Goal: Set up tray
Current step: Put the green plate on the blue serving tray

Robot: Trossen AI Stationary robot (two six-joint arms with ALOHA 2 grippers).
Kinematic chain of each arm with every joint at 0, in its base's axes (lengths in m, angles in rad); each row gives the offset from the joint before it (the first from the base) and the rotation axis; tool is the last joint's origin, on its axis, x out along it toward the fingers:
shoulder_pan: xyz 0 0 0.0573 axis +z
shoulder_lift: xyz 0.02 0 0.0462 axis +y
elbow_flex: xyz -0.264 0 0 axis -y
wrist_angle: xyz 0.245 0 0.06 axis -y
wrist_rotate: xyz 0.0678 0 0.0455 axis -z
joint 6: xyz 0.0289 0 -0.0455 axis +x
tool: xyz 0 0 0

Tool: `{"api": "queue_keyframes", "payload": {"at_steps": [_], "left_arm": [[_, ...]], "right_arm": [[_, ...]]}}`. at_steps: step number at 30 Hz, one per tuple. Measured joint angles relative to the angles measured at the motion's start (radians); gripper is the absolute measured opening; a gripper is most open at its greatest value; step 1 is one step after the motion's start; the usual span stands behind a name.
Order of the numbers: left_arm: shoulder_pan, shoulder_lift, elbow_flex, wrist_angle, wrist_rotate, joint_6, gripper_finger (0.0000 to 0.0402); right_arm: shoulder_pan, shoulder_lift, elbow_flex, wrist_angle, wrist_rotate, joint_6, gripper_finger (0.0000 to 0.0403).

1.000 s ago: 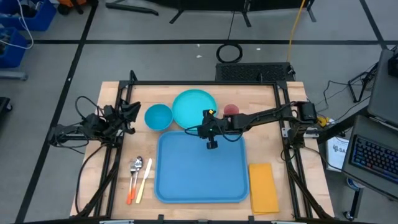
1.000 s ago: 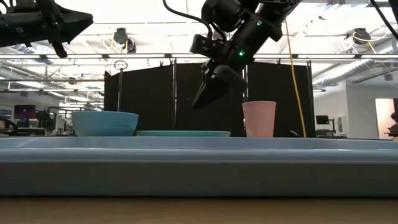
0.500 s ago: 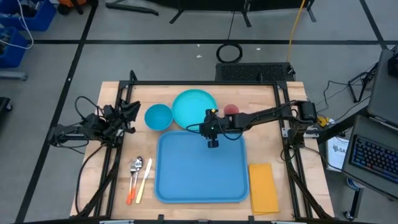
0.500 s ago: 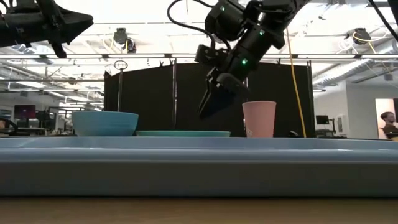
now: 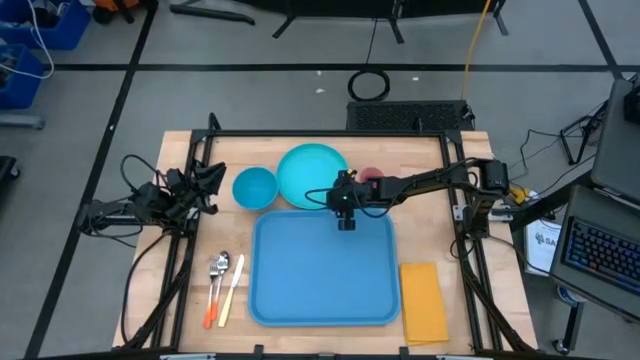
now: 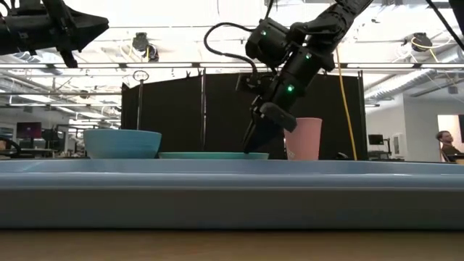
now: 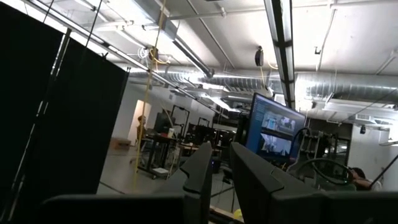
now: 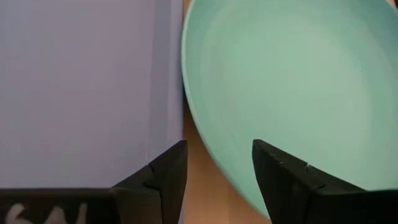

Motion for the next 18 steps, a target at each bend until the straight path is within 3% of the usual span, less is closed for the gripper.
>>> {"api": "queue_keyframes", "payload": {"at_steps": [18], "left_arm": [[0.000, 0.000, 0.000, -0.017, 0.000, -0.007, 0.0063]], "right_arm": [[-0.010, 0.024, -0.016, 0.054, -0.027, -0.006, 0.0166]]}}
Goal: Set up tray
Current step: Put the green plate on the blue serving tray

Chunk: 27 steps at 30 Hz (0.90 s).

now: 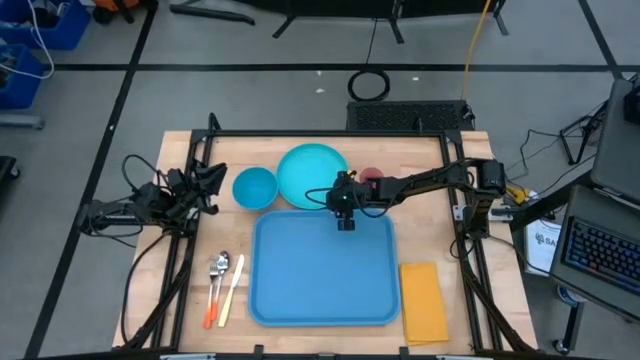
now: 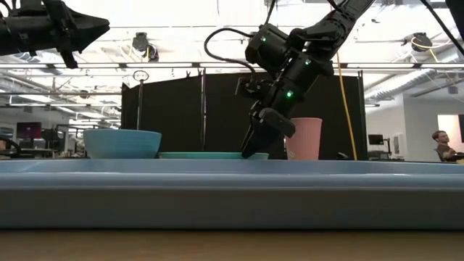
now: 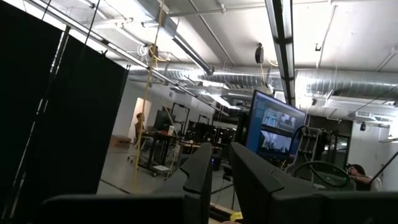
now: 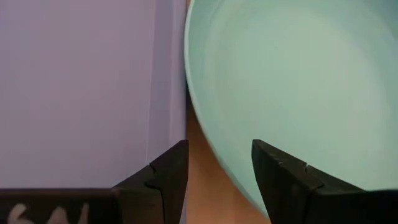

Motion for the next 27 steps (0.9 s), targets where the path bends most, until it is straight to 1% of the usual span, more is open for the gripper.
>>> {"api": "queue_keyframes", "payload": {"at_steps": [6, 13, 16, 23, 27], "left_arm": [[0.000, 0.000, 0.000, -0.008, 0.001, -0.003, 0.0063], [0.000, 0.000, 0.000, -0.023, 0.002, -0.003, 0.0063], [0.000, 0.000, 0.000, -0.029, 0.002, -0.007, 0.0063], [0.000, 0.000, 0.000, -0.029, 0.002, -0.007, 0.0063], [0.000, 0.000, 0.000, -0.028, 0.002, -0.007, 0.0063]], "right_arm": [[-0.006, 0.000, 0.000, 0.001, -0.005, 0.019, 0.0166], [-0.018, 0.000, 0.000, 0.006, -0.043, 0.052, 0.0163], [-0.022, 0.000, 0.000, 0.008, -0.076, 0.057, 0.0152], [-0.023, 0.000, 0.000, 0.008, -0.077, 0.057, 0.0117], [-0.023, 0.019, 0.000, 0.026, -0.077, 0.054, 0.0105]]}}
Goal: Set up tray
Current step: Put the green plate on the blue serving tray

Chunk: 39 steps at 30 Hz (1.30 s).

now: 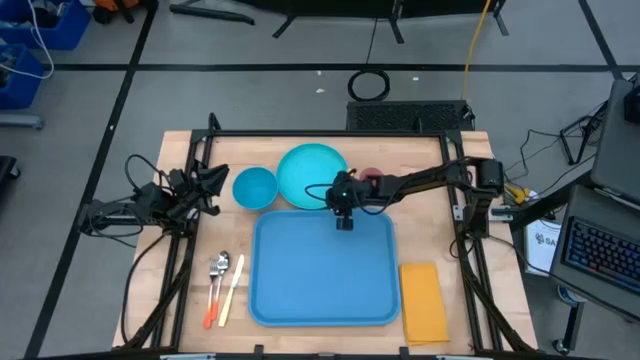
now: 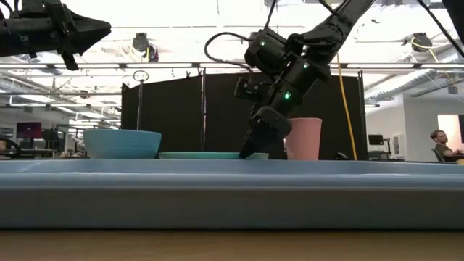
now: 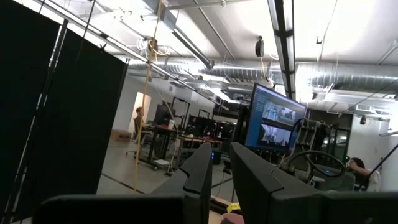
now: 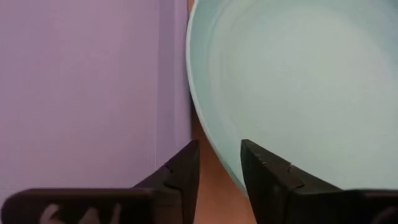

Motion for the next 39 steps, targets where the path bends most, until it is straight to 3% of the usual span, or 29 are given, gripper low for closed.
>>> {"api": "queue_keyframes", "payload": {"at_steps": [11, 19, 27, 39], "left_arm": [[0.000, 0.000, 0.000, 0.001, -0.001, 0.000, 0.0063], [0.000, 0.000, 0.000, 0.000, -0.001, 0.001, 0.0063], [0.000, 0.000, 0.000, -0.001, -0.001, 0.001, 0.0063], [0.000, 0.000, 0.000, -0.009, -0.001, 0.007, 0.0063]], "right_arm": [[-0.014, 0.066, 0.001, 0.033, 0.054, -0.057, 0.0086], [0.000, 0.065, 0.001, 0.063, 0.060, -0.108, 0.0010], [0.035, 0.066, 0.001, 0.083, 0.185, -0.154, 0.0003], [0.084, 0.066, 0.001, 0.149, 0.245, -0.232, 0.0001]]}}
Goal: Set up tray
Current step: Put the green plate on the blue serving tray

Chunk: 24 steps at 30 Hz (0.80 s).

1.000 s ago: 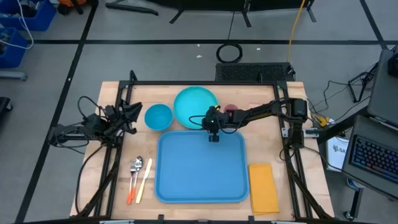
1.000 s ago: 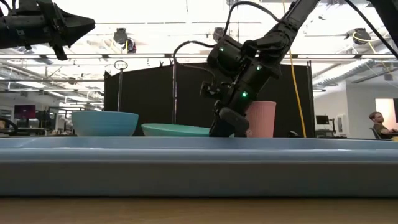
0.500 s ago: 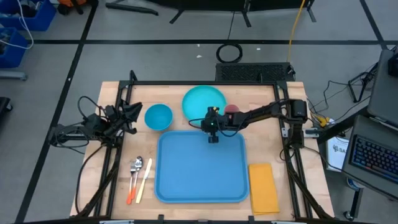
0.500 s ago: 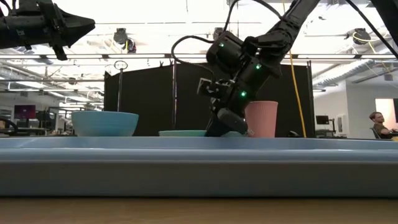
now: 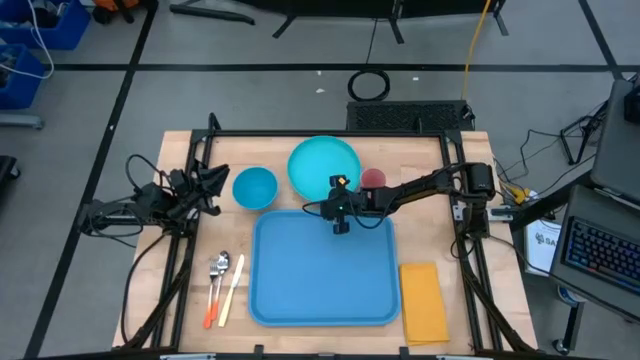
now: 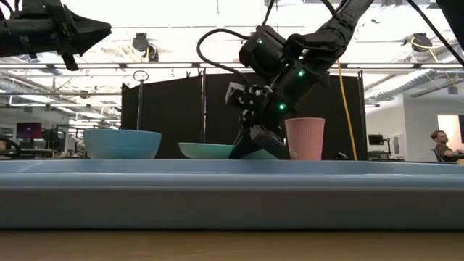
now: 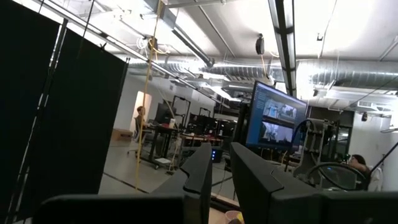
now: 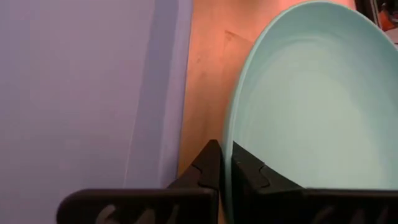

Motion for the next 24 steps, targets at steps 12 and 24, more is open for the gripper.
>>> {"api": "queue_keyframes", "payload": {"at_steps": [12, 24], "left_arm": [[0.000, 0.000, 0.000, -0.004, -0.001, -0.001, 0.0063], [0.000, 0.000, 0.000, -0.010, -0.016, -0.003, 0.0063]], "right_arm": [[0.083, -0.071, 0.003, 0.025, 0.048, -0.030, 0.0001], [0.208, -0.228, 0.003, -0.082, 0.038, 0.058, 0.0000]]}}
